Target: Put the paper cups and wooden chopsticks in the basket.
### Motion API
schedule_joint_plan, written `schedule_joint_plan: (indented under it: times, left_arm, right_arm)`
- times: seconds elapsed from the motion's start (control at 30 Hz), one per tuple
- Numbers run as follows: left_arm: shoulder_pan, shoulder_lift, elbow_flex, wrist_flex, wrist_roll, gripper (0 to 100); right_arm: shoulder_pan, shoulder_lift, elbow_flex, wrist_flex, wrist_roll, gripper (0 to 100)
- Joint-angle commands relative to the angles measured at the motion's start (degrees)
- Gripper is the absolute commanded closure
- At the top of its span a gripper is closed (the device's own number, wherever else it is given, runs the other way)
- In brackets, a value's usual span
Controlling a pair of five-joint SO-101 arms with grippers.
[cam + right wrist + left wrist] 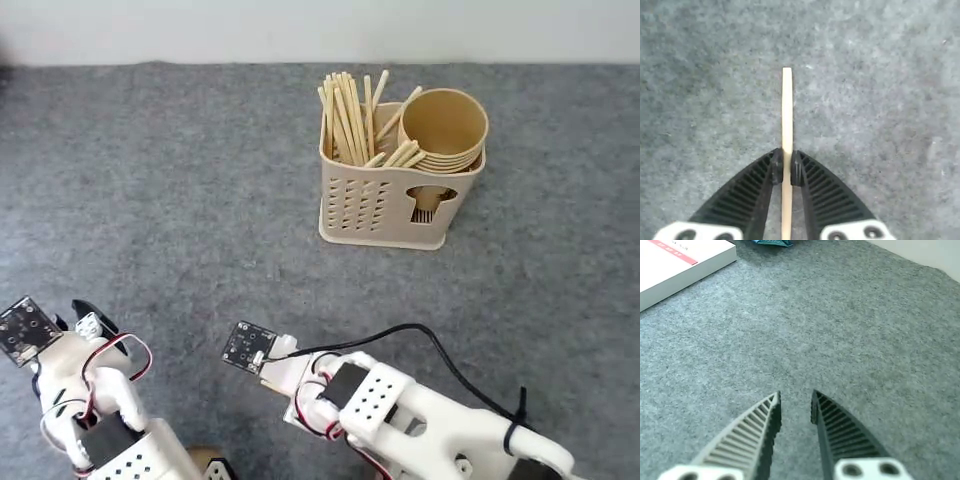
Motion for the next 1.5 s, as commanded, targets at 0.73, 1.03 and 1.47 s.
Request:
schedule_joint_plan:
  times: [0.73,1.03,1.47]
  left_arm:
    - [0.5,0.1,-0.5,0.4,-0.7,91]
    - [0.5,0.1,-0.5,0.4,-0.7,91]
    - [0.7,0.1,-0.5,0.4,-0.7,91]
  right_arm:
    - [10.3,-2.5,-28.0,10.3,16.9,98.9]
    - [11.6,-2.4,-56.5,23.4,9.8,98.9]
    - [25.5,-2.3,-84.6,12.8,3.8,98.9]
